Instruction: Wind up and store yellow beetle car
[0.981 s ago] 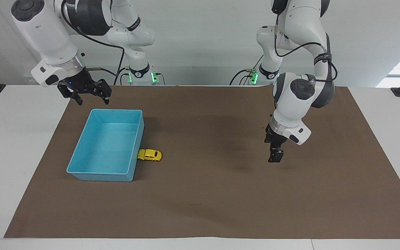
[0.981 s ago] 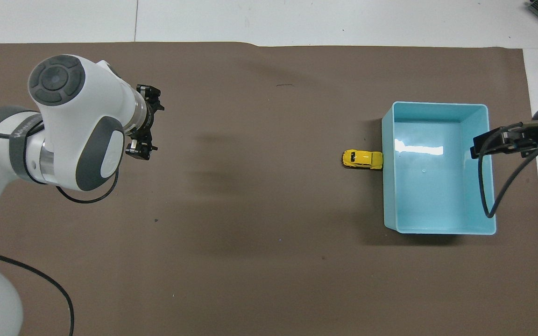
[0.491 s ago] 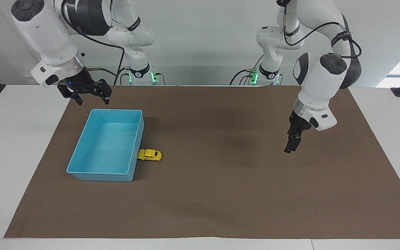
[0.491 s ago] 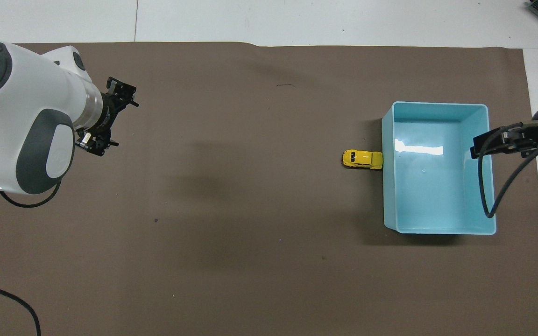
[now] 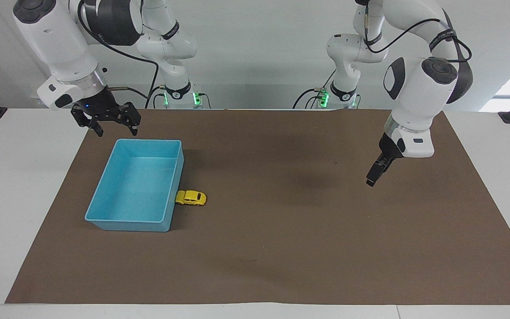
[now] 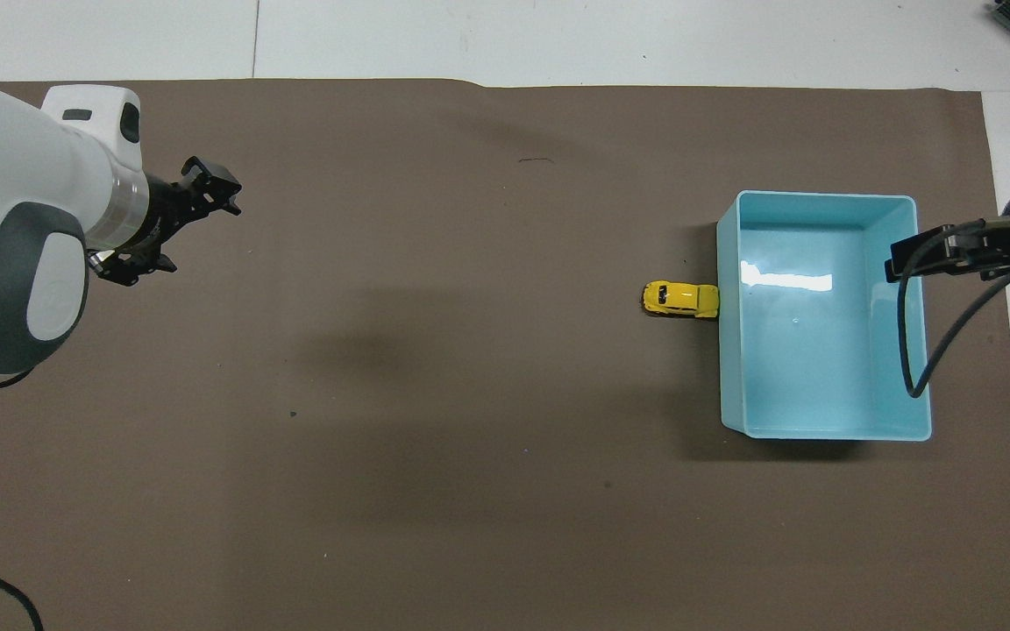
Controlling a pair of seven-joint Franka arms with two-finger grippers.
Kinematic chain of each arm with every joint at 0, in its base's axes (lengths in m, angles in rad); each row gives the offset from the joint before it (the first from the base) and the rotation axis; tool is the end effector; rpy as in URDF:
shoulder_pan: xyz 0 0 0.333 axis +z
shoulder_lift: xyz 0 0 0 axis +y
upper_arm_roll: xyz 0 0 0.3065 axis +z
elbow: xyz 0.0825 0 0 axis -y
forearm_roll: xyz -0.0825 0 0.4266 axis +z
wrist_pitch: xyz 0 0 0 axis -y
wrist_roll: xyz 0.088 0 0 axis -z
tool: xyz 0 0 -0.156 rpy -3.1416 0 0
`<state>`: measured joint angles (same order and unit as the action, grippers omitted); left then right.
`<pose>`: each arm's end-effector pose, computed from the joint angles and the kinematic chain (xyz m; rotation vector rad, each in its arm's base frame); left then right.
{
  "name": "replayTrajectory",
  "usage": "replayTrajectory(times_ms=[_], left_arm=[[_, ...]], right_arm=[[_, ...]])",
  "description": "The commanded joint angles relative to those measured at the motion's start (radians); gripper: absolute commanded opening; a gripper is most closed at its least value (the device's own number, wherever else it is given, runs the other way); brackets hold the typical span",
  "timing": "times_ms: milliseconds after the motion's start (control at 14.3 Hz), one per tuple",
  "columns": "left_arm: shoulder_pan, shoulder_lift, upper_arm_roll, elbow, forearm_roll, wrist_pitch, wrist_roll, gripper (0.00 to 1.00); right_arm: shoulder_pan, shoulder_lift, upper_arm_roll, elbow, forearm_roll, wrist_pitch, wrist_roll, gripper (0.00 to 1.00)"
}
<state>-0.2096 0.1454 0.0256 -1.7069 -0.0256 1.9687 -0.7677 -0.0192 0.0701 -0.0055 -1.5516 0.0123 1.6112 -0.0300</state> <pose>0.6525 -0.1249 0.4404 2.9334 0.8942 0.1445 0.6202 -0.0134 0.5368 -3.1294 -0.0074 0.0159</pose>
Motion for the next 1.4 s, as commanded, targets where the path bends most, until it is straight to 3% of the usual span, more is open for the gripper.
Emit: replayTrajectory(times_ms=[0,210,701,911,1332], left_arm=[[0.035,-0.046,-0.009,-0.02,0.0,-0.059,0.201,1.0],[0.047,-0.073,-0.009,-0.02,0.0,-0.086,0.403,1.0],[0.084,-0.101,-0.007,-0.019,0.01,-0.168,0.74,1.0],[0.105,-0.135,-0.007,-0.019,0.01,-0.211,0.806,1.0],[0.17,-0.21,-0.006,-0.002,0.01,-0.264,0.926,1.0]], right_arm=[[-0.004,-0.048,0.006,-0.079,-0.011,0.036,0.009,1.0],[-0.002,-0.05,0.007,-0.087,-0.011,0.061,0.015,1.0],[0.041,-0.052,0.007,-0.085,-0.002,0.036,0.26,1.0],[0.041,-0.05,0.007,-0.084,0.008,0.027,0.353,1.0],[0.041,-0.058,0.068,-0.082,0.011,-0.004,0.711,1.0]])
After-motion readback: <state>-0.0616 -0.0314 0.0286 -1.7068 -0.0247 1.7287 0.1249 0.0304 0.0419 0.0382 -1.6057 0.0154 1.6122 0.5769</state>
